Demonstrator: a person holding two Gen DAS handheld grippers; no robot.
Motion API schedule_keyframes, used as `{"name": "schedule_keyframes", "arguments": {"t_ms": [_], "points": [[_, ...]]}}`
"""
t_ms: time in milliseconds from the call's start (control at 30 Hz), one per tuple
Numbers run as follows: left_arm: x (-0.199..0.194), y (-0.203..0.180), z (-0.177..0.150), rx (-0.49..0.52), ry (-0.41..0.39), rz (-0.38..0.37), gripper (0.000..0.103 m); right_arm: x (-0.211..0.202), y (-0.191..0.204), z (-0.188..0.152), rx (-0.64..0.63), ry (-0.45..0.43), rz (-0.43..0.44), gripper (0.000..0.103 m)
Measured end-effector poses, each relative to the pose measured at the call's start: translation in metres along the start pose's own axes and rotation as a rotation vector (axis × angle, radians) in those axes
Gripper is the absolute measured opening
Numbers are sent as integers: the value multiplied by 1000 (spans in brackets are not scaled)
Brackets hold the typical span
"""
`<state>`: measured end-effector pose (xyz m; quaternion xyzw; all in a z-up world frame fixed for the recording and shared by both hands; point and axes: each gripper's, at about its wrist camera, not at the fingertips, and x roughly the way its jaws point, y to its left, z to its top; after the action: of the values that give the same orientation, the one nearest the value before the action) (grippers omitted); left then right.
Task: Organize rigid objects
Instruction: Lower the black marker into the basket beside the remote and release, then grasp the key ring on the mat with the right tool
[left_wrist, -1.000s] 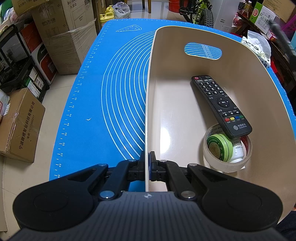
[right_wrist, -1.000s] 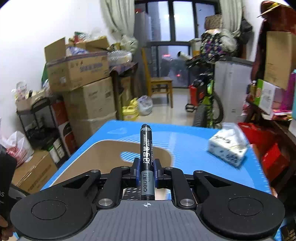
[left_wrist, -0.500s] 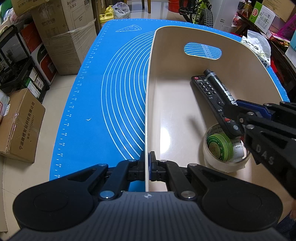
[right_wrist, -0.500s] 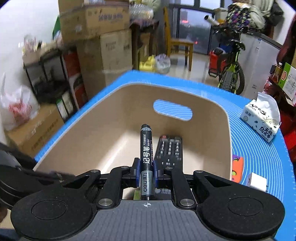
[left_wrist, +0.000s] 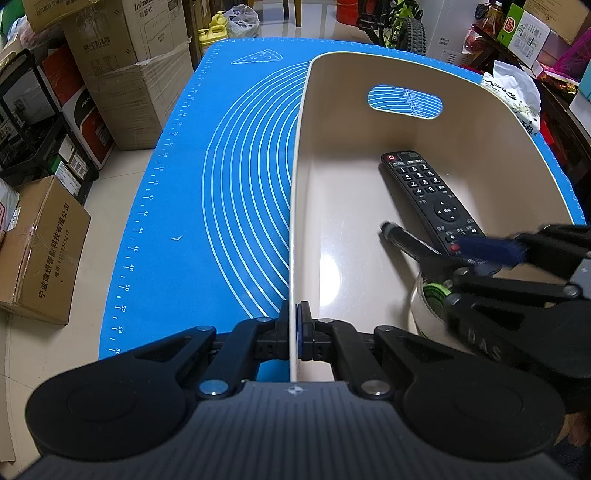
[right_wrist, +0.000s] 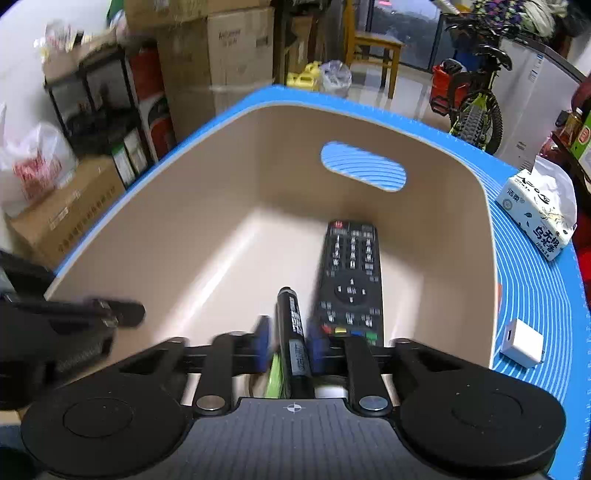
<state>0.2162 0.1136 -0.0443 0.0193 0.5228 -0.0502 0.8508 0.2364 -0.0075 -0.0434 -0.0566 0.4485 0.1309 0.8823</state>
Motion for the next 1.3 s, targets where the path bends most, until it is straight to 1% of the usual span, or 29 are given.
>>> {"name": "schedule_keyframes", "arguments": {"t_ms": [33, 67, 133, 300, 367, 400, 433, 467, 533, 700, 833, 933, 1000, 1067, 1133, 1267, 1300], "points": [[0, 0, 0, 0, 0, 0, 3, -4, -2, 0, 5, -19, 12, 68], [0, 0, 0, 0, 0, 1, 3, -8, -5, -1, 5, -36, 25, 70], [-1, 0, 0, 0, 0, 2, 3, -15, -12, -2, 4, -60, 31, 77], [0, 1, 1, 0, 0, 2, 4, -43, -38, 1, 67, -161, 42, 84], [0, 1, 1, 1, 0, 2, 4, -55, -51, 0, 90, -208, 31, 87], [0, 1, 1, 0, 0, 2, 4, -62, -60, -1, 99, -233, 19, 90], [0, 1, 1, 0, 0, 2, 4, -68, -68, -3, 109, -258, 3, 92], [0, 1, 1, 0, 0, 1, 4, -74, -77, -5, 121, -282, -15, 92], [0, 1, 1, 1, 0, 2, 4, -79, -94, -8, 143, -299, -48, 93], [0, 1, 1, -1, 1, 3, 4, -72, -134, -23, 182, -277, -152, 94], [1, 0, 1, 1, 1, 7, 4, -52, -158, -40, 194, -245, -201, 94], [1, -1, 1, -1, 1, 5, 4, -35, -167, -52, 185, -211, -226, 94], [1, -1, 1, -1, 2, 6, 4, -24, -171, -61, 182, -194, -222, 93], [1, -1, 1, 0, 2, 6, 4, -15, -173, -68, 177, -171, -213, 90], [1, -1, 1, 0, 2, 6, 4, -4, -173, -73, 170, -150, -203, 89], [1, -1, 1, 0, 2, 6, 4, 9, -168, -78, 162, -134, -184, 87], [1, -1, 1, 0, 2, 6, 4, 12, -169, -80, 167, -130, -184, 84]]}}
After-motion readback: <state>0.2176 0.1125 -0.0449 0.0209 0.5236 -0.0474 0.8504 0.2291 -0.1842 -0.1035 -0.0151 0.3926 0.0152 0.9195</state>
